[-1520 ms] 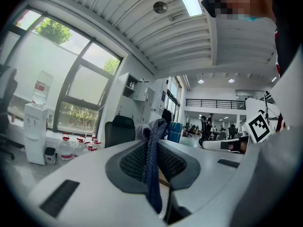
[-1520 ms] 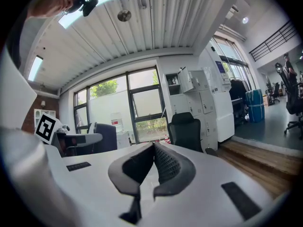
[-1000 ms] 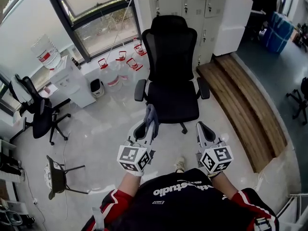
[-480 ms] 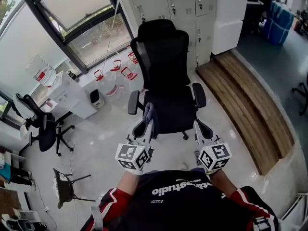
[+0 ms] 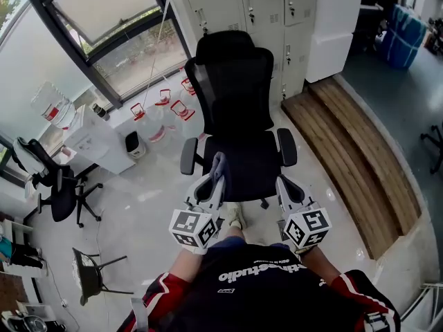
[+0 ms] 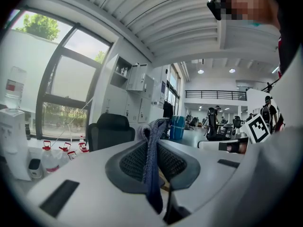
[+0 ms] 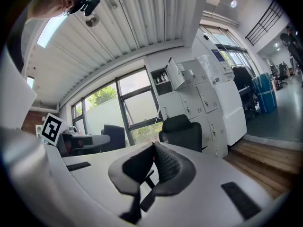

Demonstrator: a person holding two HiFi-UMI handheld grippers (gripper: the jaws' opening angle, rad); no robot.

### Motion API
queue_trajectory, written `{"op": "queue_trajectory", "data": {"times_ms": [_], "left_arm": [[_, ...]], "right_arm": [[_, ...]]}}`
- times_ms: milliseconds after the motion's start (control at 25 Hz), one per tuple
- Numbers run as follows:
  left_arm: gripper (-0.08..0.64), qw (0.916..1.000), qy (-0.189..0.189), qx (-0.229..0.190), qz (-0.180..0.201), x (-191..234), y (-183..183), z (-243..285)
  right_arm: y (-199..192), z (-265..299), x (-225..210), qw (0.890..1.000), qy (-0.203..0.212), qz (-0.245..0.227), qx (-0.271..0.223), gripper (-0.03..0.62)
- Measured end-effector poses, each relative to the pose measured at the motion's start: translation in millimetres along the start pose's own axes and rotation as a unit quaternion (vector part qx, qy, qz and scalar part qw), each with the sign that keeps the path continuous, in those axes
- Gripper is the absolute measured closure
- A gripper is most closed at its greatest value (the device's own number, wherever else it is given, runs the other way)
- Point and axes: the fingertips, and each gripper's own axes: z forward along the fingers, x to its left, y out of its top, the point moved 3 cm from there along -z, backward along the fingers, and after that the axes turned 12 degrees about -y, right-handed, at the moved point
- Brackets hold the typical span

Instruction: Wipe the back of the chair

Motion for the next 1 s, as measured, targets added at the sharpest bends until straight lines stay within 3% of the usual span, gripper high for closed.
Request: {"op": "queue_trajectory", "data": {"times_ms": [280,640,1000], "left_arm": [[0.5,0.999,-0.029,-0.008,-0.032,66.9,-0.3,63.8],[0.5,0.9984,-0.044,-0.013,-0.034,191.7,39.5,152.6],[0.5,0.9954,-0.086,-0.015,-0.041,296.5,73.0,237.3]], "right_arm": [[10.7,80.4,-14.7,0.999,-0.029,-0.019,0.011,0.591],[57.3,227.7,-15.1,0.999,-0.036,-0.034,0.001,0.591],[86.0,352.1,-19.5,0.996,-0.07,-0.049,0.002,0.591]]}}
